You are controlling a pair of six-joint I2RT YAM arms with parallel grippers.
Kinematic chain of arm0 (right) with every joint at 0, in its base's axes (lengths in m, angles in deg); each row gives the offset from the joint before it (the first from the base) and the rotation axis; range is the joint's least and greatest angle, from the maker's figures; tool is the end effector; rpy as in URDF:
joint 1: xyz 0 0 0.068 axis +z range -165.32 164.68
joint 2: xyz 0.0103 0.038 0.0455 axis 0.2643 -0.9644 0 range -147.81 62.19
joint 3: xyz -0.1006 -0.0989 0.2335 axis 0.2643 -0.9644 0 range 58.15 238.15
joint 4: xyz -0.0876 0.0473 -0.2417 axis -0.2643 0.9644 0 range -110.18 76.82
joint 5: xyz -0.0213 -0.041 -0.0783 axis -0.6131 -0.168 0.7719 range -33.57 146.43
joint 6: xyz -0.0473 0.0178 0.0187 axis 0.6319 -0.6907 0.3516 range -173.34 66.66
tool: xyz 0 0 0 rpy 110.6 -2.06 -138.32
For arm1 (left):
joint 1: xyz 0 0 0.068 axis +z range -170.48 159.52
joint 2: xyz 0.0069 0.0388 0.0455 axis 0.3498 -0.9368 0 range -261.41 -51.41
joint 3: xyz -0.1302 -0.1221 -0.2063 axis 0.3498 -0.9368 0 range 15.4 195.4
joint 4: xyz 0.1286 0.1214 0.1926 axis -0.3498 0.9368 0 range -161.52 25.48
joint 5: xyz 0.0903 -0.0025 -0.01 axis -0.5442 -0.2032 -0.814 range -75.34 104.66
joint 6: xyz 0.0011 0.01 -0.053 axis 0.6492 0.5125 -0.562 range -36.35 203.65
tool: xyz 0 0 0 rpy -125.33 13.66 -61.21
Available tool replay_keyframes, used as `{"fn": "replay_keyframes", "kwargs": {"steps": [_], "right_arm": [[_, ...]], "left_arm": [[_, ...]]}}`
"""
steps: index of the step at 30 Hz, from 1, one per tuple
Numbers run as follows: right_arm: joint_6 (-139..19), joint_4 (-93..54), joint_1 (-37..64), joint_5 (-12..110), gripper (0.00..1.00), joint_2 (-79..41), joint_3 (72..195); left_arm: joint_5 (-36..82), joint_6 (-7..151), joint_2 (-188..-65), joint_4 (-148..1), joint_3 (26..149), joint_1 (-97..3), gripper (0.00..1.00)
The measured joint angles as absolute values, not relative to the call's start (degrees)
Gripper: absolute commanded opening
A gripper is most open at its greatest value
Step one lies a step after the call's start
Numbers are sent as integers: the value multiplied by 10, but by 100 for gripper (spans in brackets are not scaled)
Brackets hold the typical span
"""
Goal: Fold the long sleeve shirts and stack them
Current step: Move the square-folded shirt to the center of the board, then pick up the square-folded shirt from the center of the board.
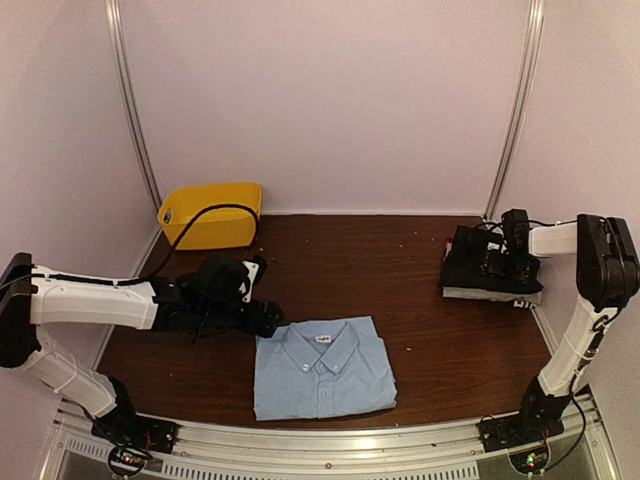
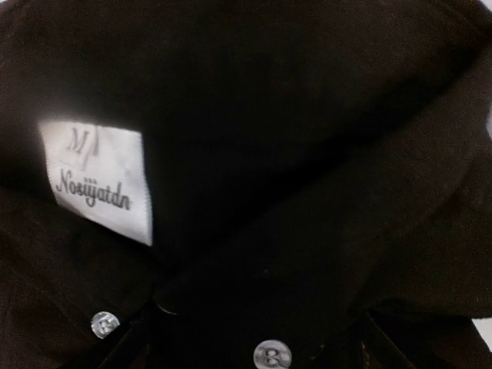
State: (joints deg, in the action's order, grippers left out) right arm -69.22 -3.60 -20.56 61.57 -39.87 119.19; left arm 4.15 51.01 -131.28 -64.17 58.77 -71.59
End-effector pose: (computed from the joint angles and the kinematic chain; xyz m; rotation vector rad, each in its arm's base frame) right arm 0.3562 -0.0358 0.1637 0.5039 2.5207 -0.0458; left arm 0.1838 -0.2178 0.2003 0.2896 2.3608 -0.5132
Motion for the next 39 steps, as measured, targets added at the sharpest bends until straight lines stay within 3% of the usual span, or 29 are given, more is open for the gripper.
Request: {"fn": "replay_keyframes", "kwargs": {"steps": [7,16,23,27,33,39], "right_arm": [[-640,-73,-194,534,81,-400,1186],[-582,-83,-91,428,78,-405,1194],[-591,-72,-31,429,90,-393,1198],[-629,-51,-1,475,94,-326,1194],[-703,-53,148,531,94,-199,1168],[-813,-64,298,538,93,-165,1059]], "left_arm": [[37,510,-1315,-643,585,-715,92],[28,509,-1303,-641,563,-712,96],[37,492,-1285,-639,543,-707,98],[69,472,-1254,-646,516,-707,98],[142,430,-1202,-672,440,-705,98],[226,382,-1188,-707,382,-685,98]]}}
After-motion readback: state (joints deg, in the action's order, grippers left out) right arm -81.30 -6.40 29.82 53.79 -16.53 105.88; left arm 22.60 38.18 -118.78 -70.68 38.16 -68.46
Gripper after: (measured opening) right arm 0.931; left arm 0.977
